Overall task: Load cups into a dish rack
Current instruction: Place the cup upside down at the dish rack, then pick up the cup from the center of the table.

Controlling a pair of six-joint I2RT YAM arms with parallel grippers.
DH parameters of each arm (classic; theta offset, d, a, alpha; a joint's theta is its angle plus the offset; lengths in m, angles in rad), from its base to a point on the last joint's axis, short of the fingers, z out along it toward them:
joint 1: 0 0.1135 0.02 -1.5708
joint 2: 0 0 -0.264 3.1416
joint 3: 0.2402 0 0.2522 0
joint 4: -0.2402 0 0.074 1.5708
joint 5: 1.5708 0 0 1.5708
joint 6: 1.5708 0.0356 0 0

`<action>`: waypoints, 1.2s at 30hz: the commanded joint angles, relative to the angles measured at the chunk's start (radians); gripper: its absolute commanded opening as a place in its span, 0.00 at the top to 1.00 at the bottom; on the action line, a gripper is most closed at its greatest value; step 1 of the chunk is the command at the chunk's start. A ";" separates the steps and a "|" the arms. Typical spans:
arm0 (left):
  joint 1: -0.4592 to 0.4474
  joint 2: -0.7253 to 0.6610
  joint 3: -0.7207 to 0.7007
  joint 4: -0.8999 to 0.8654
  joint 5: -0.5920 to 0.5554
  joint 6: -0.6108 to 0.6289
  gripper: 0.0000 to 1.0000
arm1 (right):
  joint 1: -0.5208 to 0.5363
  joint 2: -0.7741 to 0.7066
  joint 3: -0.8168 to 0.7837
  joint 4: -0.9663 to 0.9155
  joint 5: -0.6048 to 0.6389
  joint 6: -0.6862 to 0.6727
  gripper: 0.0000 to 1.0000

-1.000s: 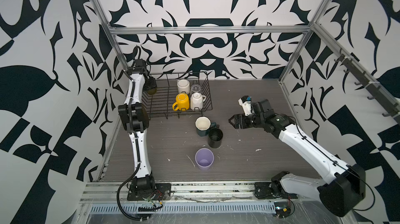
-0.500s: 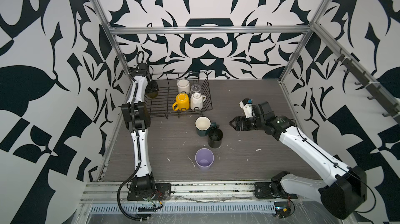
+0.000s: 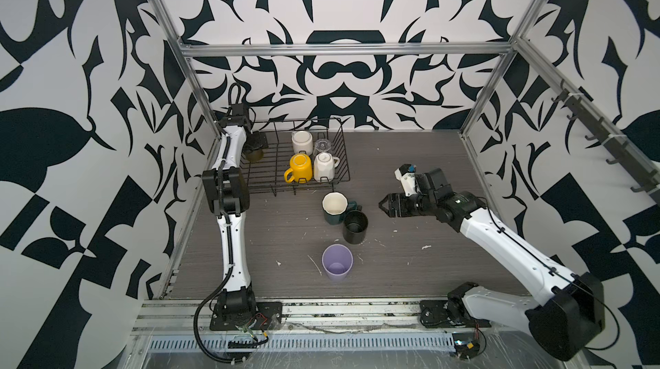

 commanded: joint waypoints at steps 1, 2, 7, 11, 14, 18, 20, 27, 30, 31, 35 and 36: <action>0.007 -0.014 -0.021 -0.019 0.005 0.003 0.01 | 0.000 0.001 -0.002 0.010 -0.014 0.008 0.18; 0.008 -0.016 -0.021 -0.019 0.005 0.003 0.01 | 0.000 0.001 -0.003 0.010 -0.014 0.009 0.18; 0.008 -0.047 -0.035 -0.017 0.003 0.005 0.01 | 0.001 0.002 -0.004 0.008 -0.013 0.010 0.19; 0.008 -0.115 -0.077 0.001 0.004 0.003 0.01 | 0.001 0.009 0.004 -0.004 0.007 -0.002 0.21; 0.008 -0.209 -0.138 0.038 0.004 0.000 0.01 | 0.006 0.026 0.021 -0.023 0.019 -0.018 0.24; 0.008 -0.398 -0.316 0.198 0.006 -0.021 0.01 | 0.044 0.053 0.057 -0.056 0.068 -0.041 0.26; 0.008 -0.488 -0.400 0.271 0.039 -0.026 0.01 | 0.071 0.069 0.070 -0.066 0.095 -0.047 0.26; 0.014 -0.768 -0.726 0.656 0.190 -0.092 0.01 | 0.144 0.121 0.103 -0.066 0.132 -0.046 0.29; 0.021 -0.893 -0.930 0.913 0.254 -0.161 0.01 | 0.168 0.145 0.118 -0.063 0.140 -0.044 0.30; 0.022 -0.927 -0.974 0.970 0.262 -0.199 0.01 | 0.179 0.153 0.125 -0.062 0.146 -0.044 0.31; 0.024 -0.986 -0.978 0.911 0.298 -0.237 0.01 | 0.207 0.191 0.136 -0.059 0.170 -0.037 0.32; 0.025 -1.007 -0.991 0.903 0.295 -0.250 0.01 | 0.211 0.203 0.138 -0.059 0.170 -0.035 0.32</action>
